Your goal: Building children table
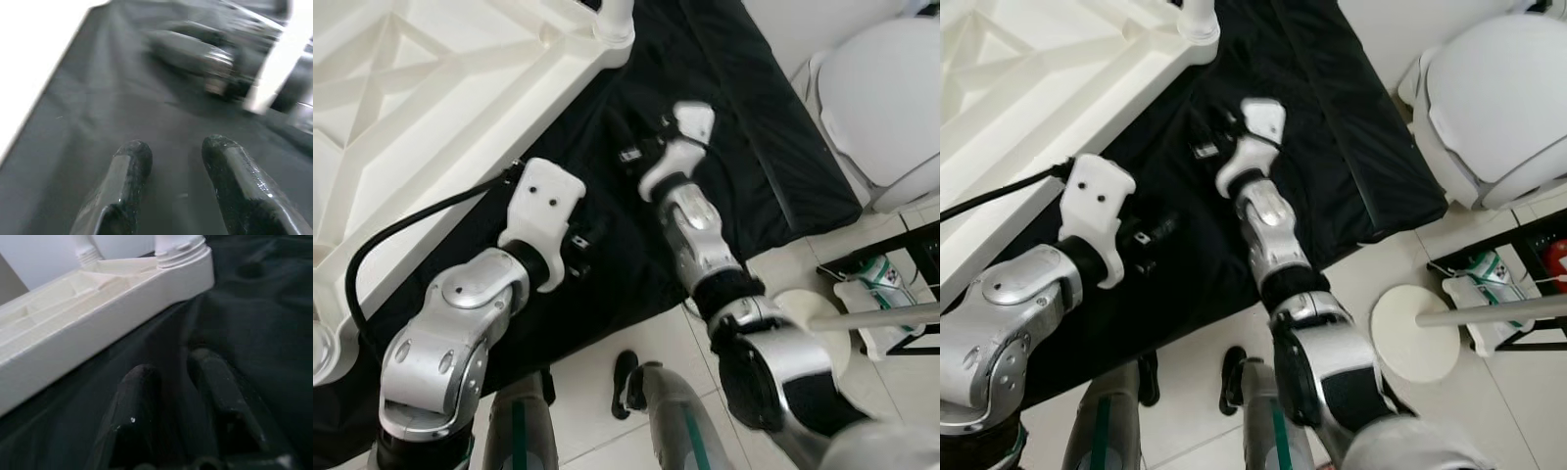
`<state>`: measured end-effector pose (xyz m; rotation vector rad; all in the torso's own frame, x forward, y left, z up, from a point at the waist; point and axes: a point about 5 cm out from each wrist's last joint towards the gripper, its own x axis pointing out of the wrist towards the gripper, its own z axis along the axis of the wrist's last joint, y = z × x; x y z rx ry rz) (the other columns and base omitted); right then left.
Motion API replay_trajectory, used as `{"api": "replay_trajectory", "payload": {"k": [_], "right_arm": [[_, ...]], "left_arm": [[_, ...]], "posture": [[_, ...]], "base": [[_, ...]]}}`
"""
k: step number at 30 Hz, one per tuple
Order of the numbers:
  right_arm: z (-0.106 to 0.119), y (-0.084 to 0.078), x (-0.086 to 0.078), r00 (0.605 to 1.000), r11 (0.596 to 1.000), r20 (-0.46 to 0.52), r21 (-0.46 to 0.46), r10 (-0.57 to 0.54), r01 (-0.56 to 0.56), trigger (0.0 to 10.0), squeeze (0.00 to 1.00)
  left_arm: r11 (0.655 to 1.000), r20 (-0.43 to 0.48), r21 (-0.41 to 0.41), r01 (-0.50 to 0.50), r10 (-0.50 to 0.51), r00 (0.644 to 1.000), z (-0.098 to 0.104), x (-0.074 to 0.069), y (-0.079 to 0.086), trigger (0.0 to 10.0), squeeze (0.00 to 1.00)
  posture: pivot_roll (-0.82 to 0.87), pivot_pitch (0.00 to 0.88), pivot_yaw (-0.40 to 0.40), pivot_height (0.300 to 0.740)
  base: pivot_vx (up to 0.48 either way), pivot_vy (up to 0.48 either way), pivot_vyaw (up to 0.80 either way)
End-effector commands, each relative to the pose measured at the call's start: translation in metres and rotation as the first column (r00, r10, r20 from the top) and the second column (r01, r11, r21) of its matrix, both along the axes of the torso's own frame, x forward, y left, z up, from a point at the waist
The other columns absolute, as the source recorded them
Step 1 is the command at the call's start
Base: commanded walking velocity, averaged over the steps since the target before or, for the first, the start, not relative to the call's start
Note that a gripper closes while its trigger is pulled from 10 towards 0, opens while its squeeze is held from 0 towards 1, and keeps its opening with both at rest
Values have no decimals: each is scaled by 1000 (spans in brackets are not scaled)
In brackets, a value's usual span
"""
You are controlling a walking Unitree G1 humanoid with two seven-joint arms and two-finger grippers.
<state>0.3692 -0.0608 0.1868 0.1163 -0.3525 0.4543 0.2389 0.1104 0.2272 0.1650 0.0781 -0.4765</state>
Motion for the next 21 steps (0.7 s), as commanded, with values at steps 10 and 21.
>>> {"api": "replay_trajectory", "payload": {"k": [10,21], "right_arm": [[-21,-19,-22,1000,1000,-15,-23,-18,18,10000,0],[-37,-25,-51,999,999,-50,-38,22,-24,10000,0]], "left_arm": [[980,47,11,-197,196,979,-5,15,22,10000,0],[977,90,61,-202,197,976,1,9,41,10000,0]], "posture": [[147,118,-90,740],[134,85,-80,740]], "base": [[0,0,0],[0,0,0]]}}
